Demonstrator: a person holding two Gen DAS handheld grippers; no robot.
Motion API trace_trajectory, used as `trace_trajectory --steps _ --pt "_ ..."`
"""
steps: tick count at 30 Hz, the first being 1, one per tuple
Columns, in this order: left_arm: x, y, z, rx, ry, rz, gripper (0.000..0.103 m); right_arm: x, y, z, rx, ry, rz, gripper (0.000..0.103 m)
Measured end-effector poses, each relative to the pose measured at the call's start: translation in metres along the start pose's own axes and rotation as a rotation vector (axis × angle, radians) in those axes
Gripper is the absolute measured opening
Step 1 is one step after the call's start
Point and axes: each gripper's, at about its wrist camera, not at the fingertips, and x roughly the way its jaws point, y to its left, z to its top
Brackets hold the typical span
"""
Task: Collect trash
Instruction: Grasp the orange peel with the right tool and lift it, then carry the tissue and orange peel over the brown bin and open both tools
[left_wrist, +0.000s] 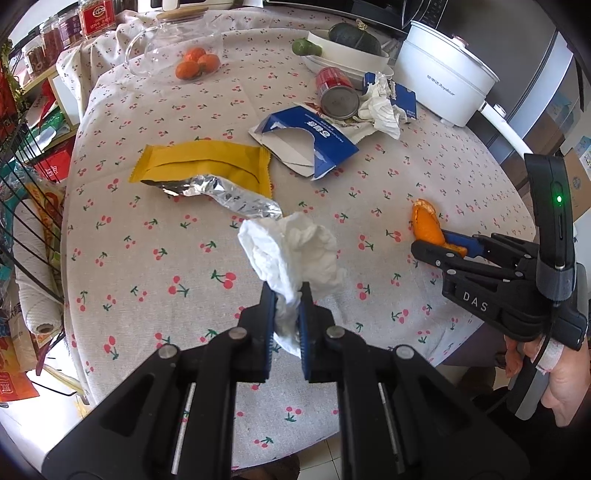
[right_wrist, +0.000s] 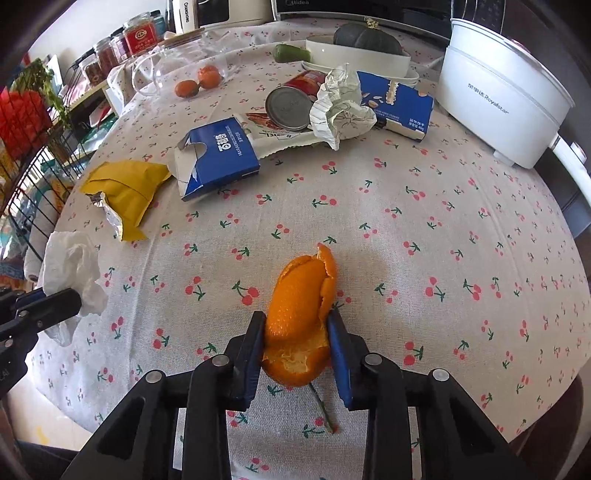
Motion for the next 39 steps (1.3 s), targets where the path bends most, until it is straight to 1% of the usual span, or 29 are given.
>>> trace_trajectory --steps 9,14,18,24,30,39 --pt "-0.001 -0.030 0.006 0.031 -0.004 -0.040 0.013 -0.035 -0.050 -0.010 0.082 -0.031 0.011 0.030" --pt "0.001 -0.057 0.010 0.064 -0.001 -0.071 0.013 -0.060 -0.088 -0.022 0.132 -0.051 0.003 0.030" --pt "0.004 -0.083 0.011 0.103 0.003 -0.094 0.013 -0.078 -0.119 -0.036 0.164 -0.063 -0.019 0.030" --pt "0.005 -0.120 0.013 0.164 0.005 -0.127 0.013 -0.105 -0.169 -0.070 0.210 -0.074 -0.058 0.030" --pt "0.006 -0.161 0.009 0.224 0.015 -0.170 0.013 -0.125 -0.216 -0.109 0.283 -0.072 -0.086 0.030" --pt "0.015 -0.232 -0.012 0.369 0.053 -0.212 0.013 -0.137 -0.267 -0.170 0.364 -0.039 -0.127 0.030"
